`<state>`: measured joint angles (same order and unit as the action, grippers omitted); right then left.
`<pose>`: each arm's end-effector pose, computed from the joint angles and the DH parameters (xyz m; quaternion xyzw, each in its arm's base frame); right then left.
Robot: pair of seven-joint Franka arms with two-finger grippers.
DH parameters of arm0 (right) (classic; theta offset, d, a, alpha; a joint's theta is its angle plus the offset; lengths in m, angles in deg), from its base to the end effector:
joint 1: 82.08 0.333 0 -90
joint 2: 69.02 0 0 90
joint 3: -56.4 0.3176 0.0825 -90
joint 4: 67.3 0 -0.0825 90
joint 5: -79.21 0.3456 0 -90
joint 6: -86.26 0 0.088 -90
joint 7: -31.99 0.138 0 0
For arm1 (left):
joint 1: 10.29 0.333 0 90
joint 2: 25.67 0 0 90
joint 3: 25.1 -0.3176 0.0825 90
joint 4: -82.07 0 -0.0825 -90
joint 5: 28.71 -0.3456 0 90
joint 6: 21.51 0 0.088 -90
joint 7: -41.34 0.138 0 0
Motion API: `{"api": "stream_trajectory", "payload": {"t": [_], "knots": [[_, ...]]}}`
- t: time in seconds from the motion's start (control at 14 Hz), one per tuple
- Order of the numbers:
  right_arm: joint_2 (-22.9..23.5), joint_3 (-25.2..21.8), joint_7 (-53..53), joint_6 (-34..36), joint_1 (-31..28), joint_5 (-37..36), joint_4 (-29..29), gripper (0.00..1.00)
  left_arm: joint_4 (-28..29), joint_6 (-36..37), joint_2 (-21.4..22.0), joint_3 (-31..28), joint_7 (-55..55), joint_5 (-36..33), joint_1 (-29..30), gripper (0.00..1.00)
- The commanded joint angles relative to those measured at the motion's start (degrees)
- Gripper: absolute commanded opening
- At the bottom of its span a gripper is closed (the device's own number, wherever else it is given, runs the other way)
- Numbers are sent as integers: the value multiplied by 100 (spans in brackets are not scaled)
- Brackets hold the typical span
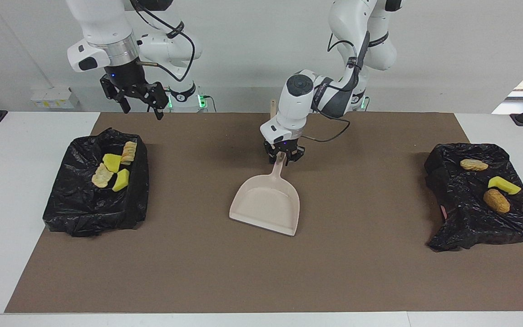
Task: Sweep and dump trash in bin
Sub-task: 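Bring the empty dustpan back to the table center with the left gripper, then release the dustpan and withdraw the left gripper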
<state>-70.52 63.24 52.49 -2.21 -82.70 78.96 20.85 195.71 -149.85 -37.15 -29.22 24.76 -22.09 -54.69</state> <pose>0.5037 0.0552 0.6200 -0.9921 0.1244 -0.0162 0.0000 0.4300 -0.3742 0.3641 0.9839 -0.1721 0.0064 0.0480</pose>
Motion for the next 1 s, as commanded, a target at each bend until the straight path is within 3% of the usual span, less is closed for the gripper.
{"api": "stream_trajectory", "payload": {"t": [0.0, 0.43, 0.64, 0.93], "knots": [[-9, -16, -240, -21, -44, 105, 0, 100, -17, 124, 207, -88, -21, 94, 176, 100], [-9, -16, -196, -12, -53, 114, 0, 100, -580, 916, 443, -115, 40, 68, 1301, 100], [-9, -16, -204, -12, -53, 122, 0, 100, -720, 1319, 778, -123, 740, 41, 1924, 100], [-9, -16, -231, -21, -53, 122, 0, 100, -1344, 2225, 814, -124, 1752, 33, 2892, 100]]}}
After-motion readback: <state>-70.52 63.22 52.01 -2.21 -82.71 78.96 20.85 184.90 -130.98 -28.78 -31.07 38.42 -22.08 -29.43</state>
